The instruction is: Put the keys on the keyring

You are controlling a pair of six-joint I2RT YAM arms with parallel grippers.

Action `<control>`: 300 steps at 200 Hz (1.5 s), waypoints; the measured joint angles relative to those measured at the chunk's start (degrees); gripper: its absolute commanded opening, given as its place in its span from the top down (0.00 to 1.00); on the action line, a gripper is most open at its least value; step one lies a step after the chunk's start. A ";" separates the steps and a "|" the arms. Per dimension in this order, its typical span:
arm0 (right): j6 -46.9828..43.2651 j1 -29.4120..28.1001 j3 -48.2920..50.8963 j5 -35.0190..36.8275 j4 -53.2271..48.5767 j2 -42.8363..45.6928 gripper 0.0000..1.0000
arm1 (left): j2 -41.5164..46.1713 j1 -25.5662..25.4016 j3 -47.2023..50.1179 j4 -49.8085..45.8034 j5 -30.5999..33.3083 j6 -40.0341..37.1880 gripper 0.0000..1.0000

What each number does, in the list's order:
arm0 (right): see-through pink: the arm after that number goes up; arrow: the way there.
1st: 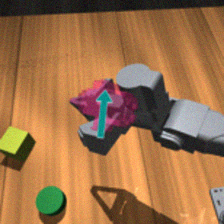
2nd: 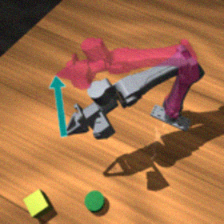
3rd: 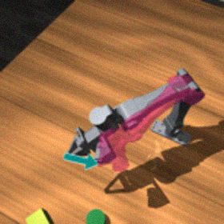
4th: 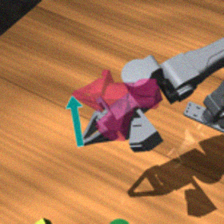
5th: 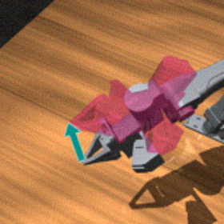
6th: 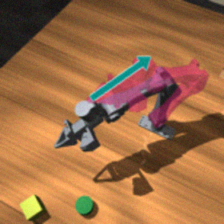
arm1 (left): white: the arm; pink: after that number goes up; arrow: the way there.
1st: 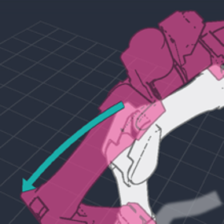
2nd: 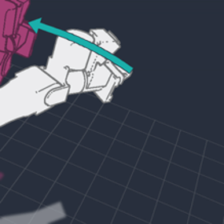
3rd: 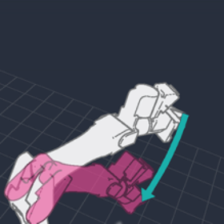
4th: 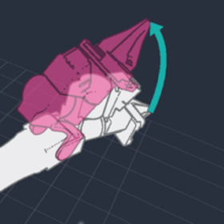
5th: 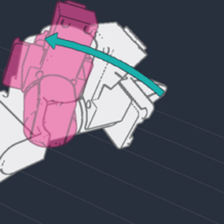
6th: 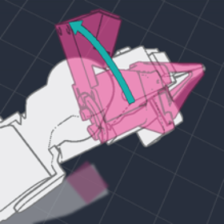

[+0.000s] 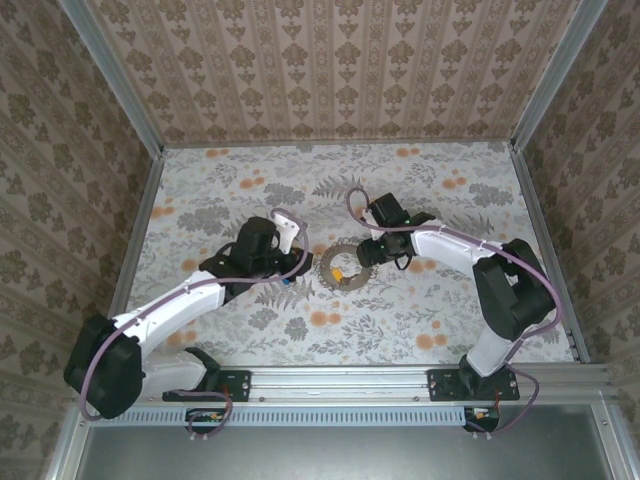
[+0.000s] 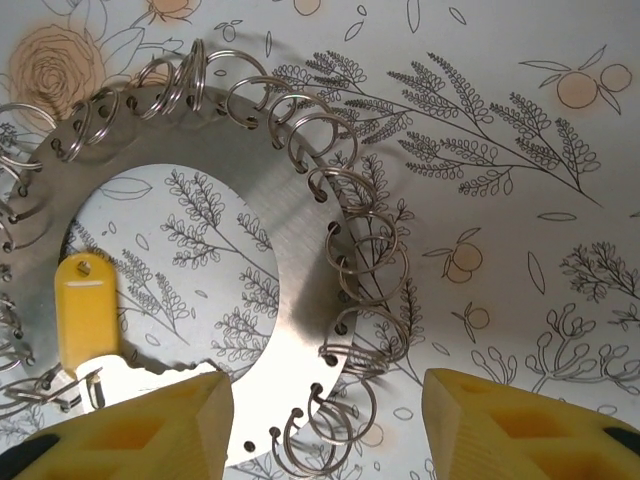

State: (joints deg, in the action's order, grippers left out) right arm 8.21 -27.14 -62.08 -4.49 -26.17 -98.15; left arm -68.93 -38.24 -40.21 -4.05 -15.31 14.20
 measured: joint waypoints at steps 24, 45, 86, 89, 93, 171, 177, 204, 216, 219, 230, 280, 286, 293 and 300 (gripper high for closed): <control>-1.27 0.74 -1.16 -0.46 -1.25 -2.03 0.40 | 0.00 0.90 0.11 0.98 -0.96 0.02 0.71; -2.29 0.96 -2.38 -1.14 -1.79 -3.65 0.39 | 0.00 1.60 0.11 1.55 -1.55 0.22 0.71; -2.51 0.96 -3.45 -3.91 -2.25 -5.62 0.41 | 0.00 2.03 0.13 2.01 -2.08 0.42 0.71; -2.51 0.96 -3.45 -4.09 -2.34 -5.64 0.41 | 0.00 2.01 0.13 2.01 -2.10 0.42 0.71; -2.49 0.96 -3.45 -4.35 -2.40 -5.64 0.41 | 0.00 2.01 0.13 1.99 -2.12 0.42 0.71; -0.92 -0.24 -0.96 -8.57 -2.38 -5.62 0.44 | 0.04 2.71 0.13 2.01 -2.47 0.66 0.71; -0.70 -0.57 -0.79 -8.85 -2.34 -5.62 0.44 | 0.04 2.71 0.13 2.01 -2.47 0.72 0.72; -0.31 -2.10 0.63 -9.73 -2.14 -4.13 0.45 | 0.09 2.71 0.13 1.99 -2.08 0.85 0.72; -0.09 -2.89 1.70 -10.23 -2.16 -2.80 0.45 | 0.09 2.71 0.13 1.95 -1.90 0.87 0.72; -0.04 -3.04 1.92 -10.40 -2.16 -2.45 0.45 | 0.09 2.71 0.13 1.95 -1.84 0.87 0.72; 0.26 -3.56 2.75 -10.78 -2.16 -1.09 0.45 | 0.09 2.71 0.13 1.95 -1.64 1.03 0.73; 0.74 -4.07 3.69 -9.07 -3.06 3.04 0.47 | -0.26 2.71 0.13 0.24 -0.98 1.29 0.75; 0.74 -4.07 3.69 -8.52 -3.45 3.08 0.47 | -0.50 2.69 0.11 0.00 -0.96 1.29 0.75; 0.70 -4.35 3.69 -7.50 -4.00 3.13 0.47 | -1.01 2.64 0.09 -0.35 -0.92 1.29 0.75; 0.61 -4.61 3.69 -6.25 -4.72 3.17 0.47 | -1.62 2.64 0.07 -0.63 -0.87 1.29 0.75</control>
State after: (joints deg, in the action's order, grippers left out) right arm 8.82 -31.75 -58.39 -10.74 -30.89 -94.98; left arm -70.54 -35.59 -40.14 -4.69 -16.19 15.49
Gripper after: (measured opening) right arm 0.531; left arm 0.249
